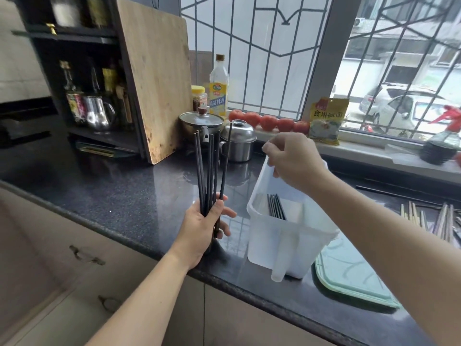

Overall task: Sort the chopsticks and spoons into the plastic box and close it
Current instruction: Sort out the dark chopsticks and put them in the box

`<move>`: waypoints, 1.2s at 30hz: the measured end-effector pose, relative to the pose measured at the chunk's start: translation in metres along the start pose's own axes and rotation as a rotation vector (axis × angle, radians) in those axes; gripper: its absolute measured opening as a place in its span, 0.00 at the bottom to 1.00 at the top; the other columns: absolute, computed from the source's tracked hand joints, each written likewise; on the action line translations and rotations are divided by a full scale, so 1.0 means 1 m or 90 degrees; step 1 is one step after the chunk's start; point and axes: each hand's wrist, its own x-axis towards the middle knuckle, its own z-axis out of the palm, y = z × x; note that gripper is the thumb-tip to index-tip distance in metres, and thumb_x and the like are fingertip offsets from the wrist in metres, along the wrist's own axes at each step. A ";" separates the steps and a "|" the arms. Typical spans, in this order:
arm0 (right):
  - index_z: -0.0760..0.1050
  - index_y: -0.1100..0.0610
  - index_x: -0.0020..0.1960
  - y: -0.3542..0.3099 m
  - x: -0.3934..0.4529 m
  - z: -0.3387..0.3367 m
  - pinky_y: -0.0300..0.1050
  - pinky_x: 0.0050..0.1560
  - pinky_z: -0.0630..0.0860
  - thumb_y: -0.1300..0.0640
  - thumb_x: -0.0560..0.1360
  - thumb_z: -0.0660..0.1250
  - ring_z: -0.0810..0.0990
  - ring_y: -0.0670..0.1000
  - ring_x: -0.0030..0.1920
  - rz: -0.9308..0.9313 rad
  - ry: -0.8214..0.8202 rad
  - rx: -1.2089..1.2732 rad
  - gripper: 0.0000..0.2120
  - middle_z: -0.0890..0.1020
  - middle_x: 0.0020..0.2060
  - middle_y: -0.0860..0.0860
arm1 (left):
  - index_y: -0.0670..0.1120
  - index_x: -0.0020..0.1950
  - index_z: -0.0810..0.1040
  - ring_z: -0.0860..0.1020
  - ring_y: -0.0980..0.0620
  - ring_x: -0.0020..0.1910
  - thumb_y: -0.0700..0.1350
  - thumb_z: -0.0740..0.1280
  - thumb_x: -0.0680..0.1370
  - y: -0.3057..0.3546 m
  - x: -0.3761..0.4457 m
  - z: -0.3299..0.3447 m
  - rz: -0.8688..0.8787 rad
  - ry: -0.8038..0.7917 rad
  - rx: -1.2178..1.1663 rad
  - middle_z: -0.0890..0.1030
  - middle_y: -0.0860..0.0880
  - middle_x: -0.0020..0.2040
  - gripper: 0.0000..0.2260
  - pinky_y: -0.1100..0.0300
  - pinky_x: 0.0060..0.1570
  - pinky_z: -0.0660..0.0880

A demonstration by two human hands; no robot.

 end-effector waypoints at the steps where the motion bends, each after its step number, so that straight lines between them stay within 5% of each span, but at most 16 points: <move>1: 0.82 0.58 0.48 -0.013 -0.004 0.001 0.52 0.39 0.84 0.53 0.82 0.64 0.84 0.56 0.35 -0.009 -0.062 0.039 0.12 0.85 0.36 0.55 | 0.44 0.59 0.77 0.78 0.47 0.31 0.51 0.67 0.80 0.001 -0.001 0.000 0.004 -0.004 0.000 0.86 0.43 0.45 0.13 0.58 0.31 0.72; 4: 0.81 0.55 0.54 -0.036 -0.016 0.016 0.43 0.37 0.81 0.50 0.82 0.65 0.84 0.49 0.34 -0.057 -0.185 0.016 0.10 0.84 0.40 0.51 | 0.44 0.59 0.78 0.78 0.47 0.32 0.50 0.67 0.80 0.002 -0.003 0.001 0.012 -0.021 0.004 0.87 0.43 0.47 0.12 0.59 0.32 0.72; 7: 0.81 0.56 0.52 -0.037 -0.016 0.032 0.33 0.29 0.74 0.51 0.81 0.67 0.82 0.47 0.31 -0.049 -0.177 0.040 0.09 0.84 0.39 0.50 | 0.43 0.59 0.78 0.79 0.48 0.33 0.49 0.66 0.81 0.000 -0.003 -0.001 0.018 -0.038 0.020 0.87 0.42 0.47 0.12 0.59 0.35 0.75; 11: 0.79 0.61 0.44 -0.033 -0.015 0.028 0.48 0.37 0.81 0.52 0.81 0.67 0.84 0.50 0.34 -0.021 -0.160 0.074 0.13 0.84 0.36 0.54 | 0.42 0.56 0.77 0.81 0.47 0.33 0.51 0.66 0.80 0.000 -0.002 0.001 0.009 -0.065 0.034 0.86 0.43 0.45 0.13 0.57 0.35 0.76; 13: 0.79 0.63 0.45 -0.030 -0.012 0.017 0.59 0.41 0.81 0.54 0.82 0.65 0.83 0.57 0.37 -0.012 -0.051 0.138 0.14 0.84 0.38 0.57 | 0.42 0.56 0.76 0.80 0.46 0.32 0.51 0.66 0.81 0.001 -0.001 0.000 -0.010 -0.044 0.014 0.86 0.42 0.44 0.13 0.56 0.33 0.76; 16: 0.76 0.58 0.44 -0.032 0.001 -0.022 0.61 0.42 0.81 0.54 0.84 0.61 0.80 0.58 0.37 0.020 0.238 0.296 0.12 0.80 0.38 0.55 | 0.41 0.54 0.76 0.73 0.48 0.25 0.49 0.66 0.83 -0.002 0.003 -0.005 -0.017 0.028 0.015 0.81 0.42 0.36 0.10 0.57 0.26 0.70; 19: 0.71 0.56 0.44 -0.029 0.012 -0.057 0.56 0.36 0.71 0.53 0.84 0.59 0.77 0.54 0.32 -0.029 0.401 0.124 0.12 0.74 0.32 0.48 | 0.42 0.53 0.75 0.64 0.53 0.25 0.49 0.66 0.83 -0.006 0.006 -0.003 -0.022 0.043 -0.004 0.70 0.47 0.30 0.09 0.60 0.24 0.62; 22: 0.71 0.59 0.43 -0.015 0.008 -0.051 0.46 0.32 0.62 0.56 0.84 0.58 0.70 0.47 0.32 -0.006 0.208 -0.213 0.13 0.72 0.32 0.49 | 0.42 0.55 0.74 0.61 0.53 0.25 0.52 0.65 0.82 -0.006 0.008 -0.002 -0.029 0.051 0.000 0.66 0.50 0.29 0.13 0.60 0.25 0.60; 27: 0.70 0.62 0.39 0.014 0.001 -0.005 0.46 0.34 0.72 0.67 0.76 0.64 0.72 0.52 0.32 0.143 -0.215 -0.464 0.08 0.76 0.35 0.53 | 0.46 0.54 0.68 0.59 0.52 0.26 0.55 0.63 0.84 -0.004 0.007 -0.002 -0.023 0.050 0.048 0.63 0.49 0.31 0.13 0.55 0.26 0.58; 31: 0.73 0.62 0.42 0.033 0.002 0.016 0.50 0.42 0.84 0.65 0.79 0.63 0.83 0.57 0.36 0.201 -0.285 -0.347 0.07 0.82 0.41 0.58 | 0.45 0.52 0.64 0.60 0.50 0.27 0.45 0.59 0.85 -0.002 0.005 -0.001 -0.022 0.032 0.077 0.66 0.45 0.34 0.06 0.53 0.27 0.56; 36: 0.74 0.62 0.39 0.039 0.000 0.016 0.42 0.27 0.75 0.64 0.79 0.62 0.80 0.53 0.25 0.215 -0.333 -0.429 0.10 0.82 0.32 0.55 | 0.45 0.50 0.67 0.66 0.49 0.25 0.41 0.58 0.86 -0.005 0.007 -0.003 -0.019 0.057 0.073 0.76 0.44 0.39 0.05 0.57 0.26 0.63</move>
